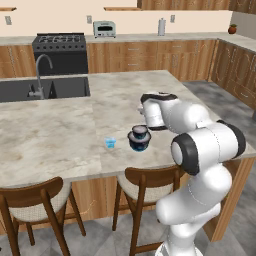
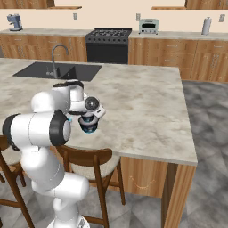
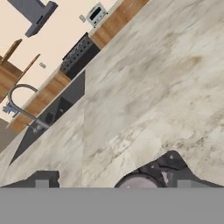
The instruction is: Stack the yogurt containers by placing the smaller containers on top of the larger containers.
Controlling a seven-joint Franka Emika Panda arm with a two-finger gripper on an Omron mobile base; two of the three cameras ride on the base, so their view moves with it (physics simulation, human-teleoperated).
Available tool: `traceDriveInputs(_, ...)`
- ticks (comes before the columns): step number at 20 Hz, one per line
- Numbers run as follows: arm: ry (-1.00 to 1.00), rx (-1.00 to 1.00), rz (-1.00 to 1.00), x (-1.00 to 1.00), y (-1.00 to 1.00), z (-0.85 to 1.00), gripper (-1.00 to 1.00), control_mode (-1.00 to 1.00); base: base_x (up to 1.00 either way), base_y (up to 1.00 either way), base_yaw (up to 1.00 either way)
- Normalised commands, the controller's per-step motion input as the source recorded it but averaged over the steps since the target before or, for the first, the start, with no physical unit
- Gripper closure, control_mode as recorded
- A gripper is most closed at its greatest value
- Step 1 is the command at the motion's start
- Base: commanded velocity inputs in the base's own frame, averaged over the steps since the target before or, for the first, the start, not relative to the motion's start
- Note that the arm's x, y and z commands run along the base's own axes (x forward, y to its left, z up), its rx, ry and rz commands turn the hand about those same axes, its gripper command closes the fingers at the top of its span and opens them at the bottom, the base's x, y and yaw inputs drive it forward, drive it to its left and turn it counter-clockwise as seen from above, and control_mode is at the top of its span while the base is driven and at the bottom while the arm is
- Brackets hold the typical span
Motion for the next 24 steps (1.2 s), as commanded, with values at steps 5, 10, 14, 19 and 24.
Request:
traceDriveInputs(5,0.09,-0.05,0.01,-0.25,0.1,0.71,-1.0,-1.0,0.0,0.0,0.0)
traceDriveInputs(10,0.17,-0.12,0.07,-0.2,0.33,0.59,-1.0,-1.0,0.0,0.0,0.0)
traceDriveInputs(14,0.18,-0.2,0.15,-0.14,0.58,0.46,-1.0,-1.0,0.0,0.0,0.0)
traceDriveInputs(19,0.15,-0.21,0.21,-0.18,0.56,0.26,-1.0,-1.0,0.0,0.0,0.0)
traceDriveInputs(24,0.03,-0.05,0.08,-0.06,0.31,-0.02,-1.0,-1.0,0.0,0.0,0.0)
